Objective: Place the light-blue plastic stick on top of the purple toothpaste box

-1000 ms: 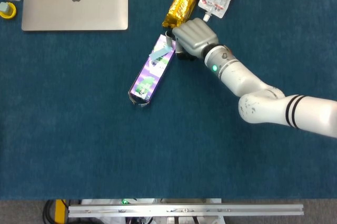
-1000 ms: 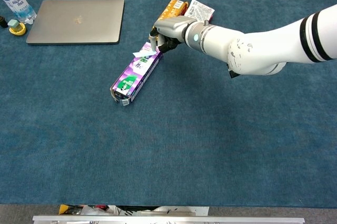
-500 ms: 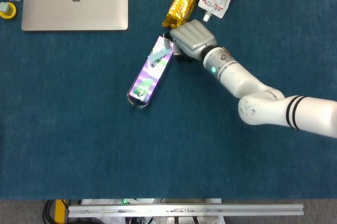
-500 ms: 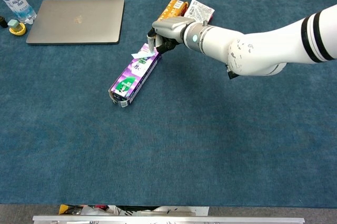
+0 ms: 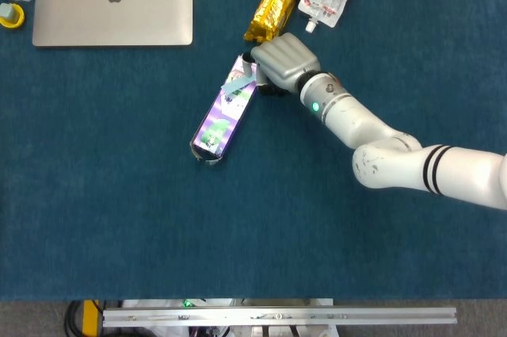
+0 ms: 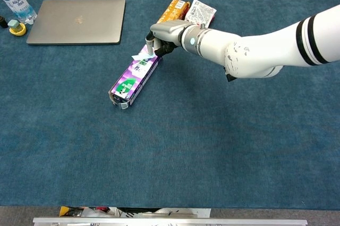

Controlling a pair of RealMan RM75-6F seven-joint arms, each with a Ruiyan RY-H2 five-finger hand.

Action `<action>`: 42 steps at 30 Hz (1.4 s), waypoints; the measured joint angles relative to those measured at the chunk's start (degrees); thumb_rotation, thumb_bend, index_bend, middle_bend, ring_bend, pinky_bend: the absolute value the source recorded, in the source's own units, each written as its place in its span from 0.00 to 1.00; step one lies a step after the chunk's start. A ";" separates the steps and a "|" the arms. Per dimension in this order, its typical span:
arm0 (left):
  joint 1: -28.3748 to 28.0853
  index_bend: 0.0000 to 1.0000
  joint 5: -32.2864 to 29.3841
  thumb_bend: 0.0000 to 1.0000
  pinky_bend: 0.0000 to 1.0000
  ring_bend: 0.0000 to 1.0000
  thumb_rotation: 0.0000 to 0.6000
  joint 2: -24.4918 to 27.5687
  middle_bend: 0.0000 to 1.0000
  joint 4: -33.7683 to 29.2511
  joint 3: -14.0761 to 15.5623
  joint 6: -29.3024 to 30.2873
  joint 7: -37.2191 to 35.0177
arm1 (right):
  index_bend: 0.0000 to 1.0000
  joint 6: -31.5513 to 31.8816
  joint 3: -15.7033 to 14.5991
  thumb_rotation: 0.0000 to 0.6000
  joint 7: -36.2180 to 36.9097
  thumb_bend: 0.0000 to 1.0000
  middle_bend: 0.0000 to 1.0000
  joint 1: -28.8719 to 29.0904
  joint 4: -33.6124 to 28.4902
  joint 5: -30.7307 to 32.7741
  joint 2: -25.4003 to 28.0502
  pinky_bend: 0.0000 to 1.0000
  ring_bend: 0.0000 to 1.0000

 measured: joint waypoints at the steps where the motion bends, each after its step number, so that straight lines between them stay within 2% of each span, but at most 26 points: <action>1: -0.01 0.21 0.04 0.26 0.10 0.14 1.00 0.00 0.14 0.01 0.01 -0.01 0.01 | 0.39 0.09 0.06 0.71 0.09 1.00 1.00 -0.06 -0.37 -0.19 0.21 1.00 1.00; 15: 0.14 0.21 -0.08 0.26 0.10 0.14 1.00 0.14 0.14 -0.33 -0.02 0.00 0.15 | 0.39 0.20 -0.57 0.71 0.10 1.00 1.00 -0.11 -1.70 -0.71 0.70 1.00 1.00; 25: -0.16 0.21 0.51 0.26 0.10 0.14 1.00 0.07 0.14 -0.55 -0.27 0.51 0.23 | 0.39 1.50 -0.58 0.71 0.79 1.00 1.00 -1.21 -4.80 -1.86 2.80 1.00 1.00; 36: -0.04 0.21 0.86 0.26 0.10 0.14 1.00 0.21 0.14 -0.88 -0.12 0.95 0.34 | 0.39 0.86 -1.54 0.71 -0.09 1.00 1.00 -0.76 -3.22 -0.52 2.05 1.00 1.00; 42: -0.03 0.21 0.93 0.26 0.10 0.14 1.00 0.33 0.14 -1.04 -0.12 1.08 0.36 | 0.39 1.33 -0.90 0.71 0.77 1.00 1.00 -1.10 -4.39 -1.34 2.57 1.00 1.00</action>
